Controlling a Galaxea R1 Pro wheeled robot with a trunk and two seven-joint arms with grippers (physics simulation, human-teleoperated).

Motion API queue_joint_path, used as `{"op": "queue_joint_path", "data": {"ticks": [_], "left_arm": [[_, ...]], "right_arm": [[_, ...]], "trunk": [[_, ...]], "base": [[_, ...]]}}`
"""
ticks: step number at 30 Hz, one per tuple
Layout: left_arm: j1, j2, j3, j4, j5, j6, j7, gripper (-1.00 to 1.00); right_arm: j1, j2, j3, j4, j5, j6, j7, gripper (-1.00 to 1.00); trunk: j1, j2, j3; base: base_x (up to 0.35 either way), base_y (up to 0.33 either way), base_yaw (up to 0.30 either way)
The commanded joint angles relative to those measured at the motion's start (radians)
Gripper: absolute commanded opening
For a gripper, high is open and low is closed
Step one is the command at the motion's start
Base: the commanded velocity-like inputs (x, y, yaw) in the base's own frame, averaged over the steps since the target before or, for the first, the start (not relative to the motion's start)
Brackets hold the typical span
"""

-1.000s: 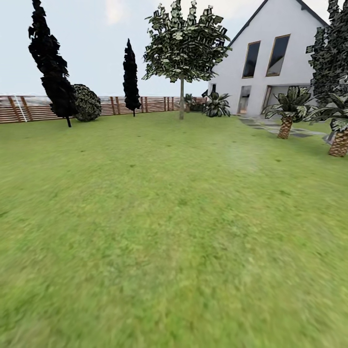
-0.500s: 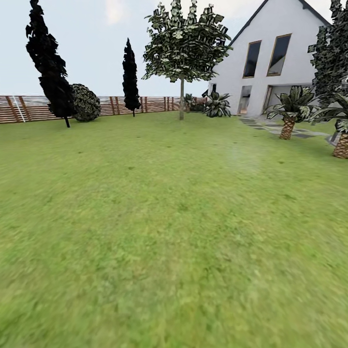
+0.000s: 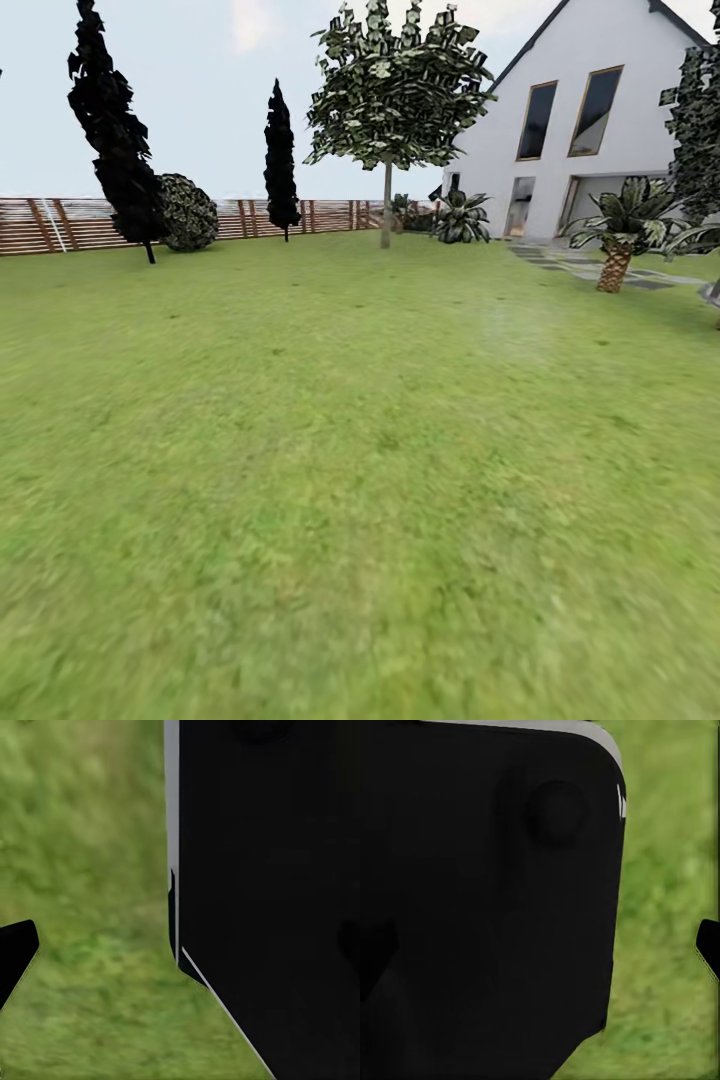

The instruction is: Take the three Easter eggs out of the wicker basket on the lawn in the garden, then place them on the lawn next to a single tree (choose any tree) so that all three eggs are next to the same tree and none are left in the basket.

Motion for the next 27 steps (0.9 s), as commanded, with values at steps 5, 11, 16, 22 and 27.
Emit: {"op": "queue_joint_path", "data": {"ticks": [5, 11, 16, 22, 27], "left_arm": [[0.0, 0.0, 0.0, -0.001, 0.0, 0.0, 0.0, 1.0], [0.0, 0.0, 0.0, -0.001, 0.0, 0.0, 0.0, 1.0], [0.0, 0.0, 0.0, -0.001, 0.0, 0.0, 0.0, 1.0], [0.0, 0.0, 0.0, -0.001, 0.0, 0.0, 0.0, 1.0], [0.0, 0.0, 0.0, -0.001, 0.0, 0.0, 0.0, 1.0]], "right_arm": [[0.0, 0.0, 0.0, 0.0, 0.0, 0.0, 0.0, 1.0], [0.0, 0.0, 0.0, 0.0, 0.0, 0.0, 0.0, 1.0], [0.0, 0.0, 0.0, 0.0, 0.0, 0.0, 0.0, 1.0], [0.0, 0.0, 0.0, 0.0, 0.0, 0.0, 0.0, 1.0], [0.0, 0.0, 0.0, 0.0, 0.0, 0.0, 0.0, 1.0]], "trunk": [[0.001, 0.0, -0.001], [0.001, 0.0, -0.001], [0.001, 0.0, -0.001], [0.001, 0.0, -0.001], [0.001, 0.0, -0.001]], "base": [[0.324, 0.0, 0.0], [0.324, 0.0, 0.006], [0.324, 0.0, 0.179], [0.324, 0.0, 0.095], [0.324, 0.0, 0.008]]}}
